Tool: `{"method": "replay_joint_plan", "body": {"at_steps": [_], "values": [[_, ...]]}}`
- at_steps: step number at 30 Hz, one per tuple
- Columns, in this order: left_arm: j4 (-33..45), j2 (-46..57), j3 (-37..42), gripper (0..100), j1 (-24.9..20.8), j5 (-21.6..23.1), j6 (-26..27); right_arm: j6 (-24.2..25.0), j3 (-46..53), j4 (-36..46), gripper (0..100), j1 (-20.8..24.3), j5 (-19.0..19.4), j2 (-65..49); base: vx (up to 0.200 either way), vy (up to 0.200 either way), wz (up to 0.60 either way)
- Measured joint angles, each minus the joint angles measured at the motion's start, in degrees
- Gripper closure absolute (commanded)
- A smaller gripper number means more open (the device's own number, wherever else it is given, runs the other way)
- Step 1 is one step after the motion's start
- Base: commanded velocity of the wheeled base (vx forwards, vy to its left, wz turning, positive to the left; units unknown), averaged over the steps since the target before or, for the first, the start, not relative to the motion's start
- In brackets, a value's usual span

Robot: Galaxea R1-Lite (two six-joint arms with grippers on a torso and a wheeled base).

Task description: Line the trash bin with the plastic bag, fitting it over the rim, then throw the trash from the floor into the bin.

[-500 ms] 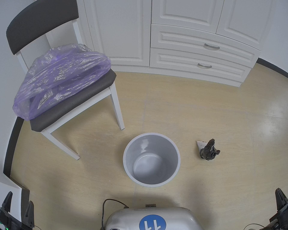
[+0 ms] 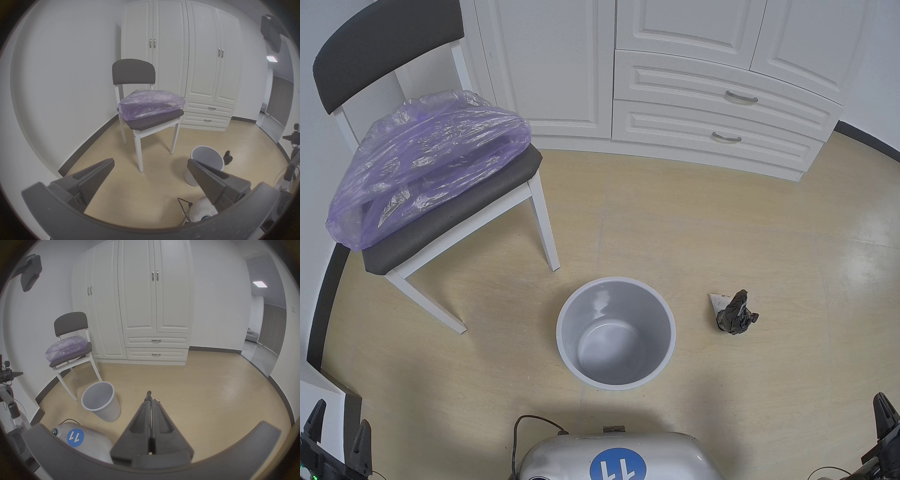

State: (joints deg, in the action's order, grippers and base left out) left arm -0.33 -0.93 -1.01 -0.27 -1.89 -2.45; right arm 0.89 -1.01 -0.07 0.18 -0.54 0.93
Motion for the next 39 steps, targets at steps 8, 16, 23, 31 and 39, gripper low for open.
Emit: {"method": "replay_joint_plan", "body": {"at_steps": [8,16,23,31,39], "values": [[0.0,0.0,0.0,0,0.0,-0.2,-0.6,0.1,0.0,-0.1,100,0.1,0.0,0.0,0.0,0.0,0.0],[0.0,0.0,0.0,0,0.0,-0.1,-0.7,0.0,0.0,0.1,100,0.0,0.0,0.0,0.0,0.0,0.0],[0.0,0.0,0.0,0,0.0,0.9,2.7,-2.5,0.0,0.0,100,-0.2,0.4,0.0,0.0,0.0,0.0],[-0.3,0.0,0.0,0,0.0,3.7,5.9,-5.0,0.0,0.0,100,-0.2,1.9,0.0,0.0,0.0,0.0],[-0.5,0.0,0.0,0,0.0,1.5,0.8,4.3,-1.7,-1.8,100,-0.1,1.7,0.0,0.0,0.0,0.0]]}}
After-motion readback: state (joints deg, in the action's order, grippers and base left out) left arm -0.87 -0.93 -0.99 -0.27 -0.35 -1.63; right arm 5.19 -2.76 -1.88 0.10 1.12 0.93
